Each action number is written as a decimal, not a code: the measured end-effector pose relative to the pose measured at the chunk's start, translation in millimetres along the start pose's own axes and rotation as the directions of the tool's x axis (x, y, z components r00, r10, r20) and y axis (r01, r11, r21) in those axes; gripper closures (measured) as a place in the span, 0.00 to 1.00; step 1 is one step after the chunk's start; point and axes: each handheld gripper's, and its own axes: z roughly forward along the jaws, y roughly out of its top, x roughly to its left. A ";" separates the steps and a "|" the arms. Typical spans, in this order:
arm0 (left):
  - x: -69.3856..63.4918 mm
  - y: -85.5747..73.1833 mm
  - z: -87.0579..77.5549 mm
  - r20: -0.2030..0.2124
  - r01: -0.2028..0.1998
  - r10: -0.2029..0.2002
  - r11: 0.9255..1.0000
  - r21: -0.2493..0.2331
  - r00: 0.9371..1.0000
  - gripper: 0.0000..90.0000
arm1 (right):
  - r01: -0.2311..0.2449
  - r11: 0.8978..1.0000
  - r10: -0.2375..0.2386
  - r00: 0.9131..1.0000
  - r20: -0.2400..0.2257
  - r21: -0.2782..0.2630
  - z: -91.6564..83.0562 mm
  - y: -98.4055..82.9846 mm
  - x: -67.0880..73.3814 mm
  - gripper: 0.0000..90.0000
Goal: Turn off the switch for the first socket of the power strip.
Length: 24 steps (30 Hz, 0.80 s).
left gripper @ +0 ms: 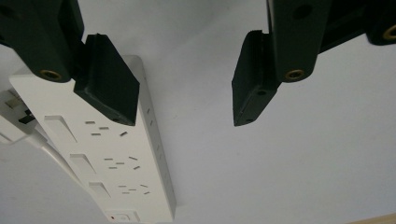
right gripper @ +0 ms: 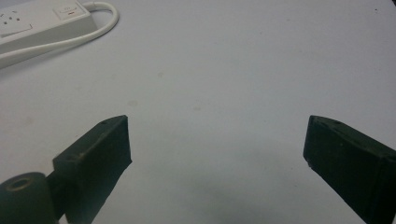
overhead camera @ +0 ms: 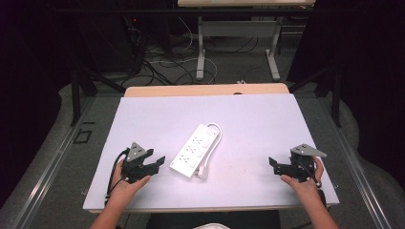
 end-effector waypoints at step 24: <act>-17.0 3.3 -9.9 0.029 0.091 -0.091 0.996 0.017 0.995 0.66 | -0.006 1.000 0.006 1.000 -0.014 0.003 0.6 -0.5 -1.0 0.09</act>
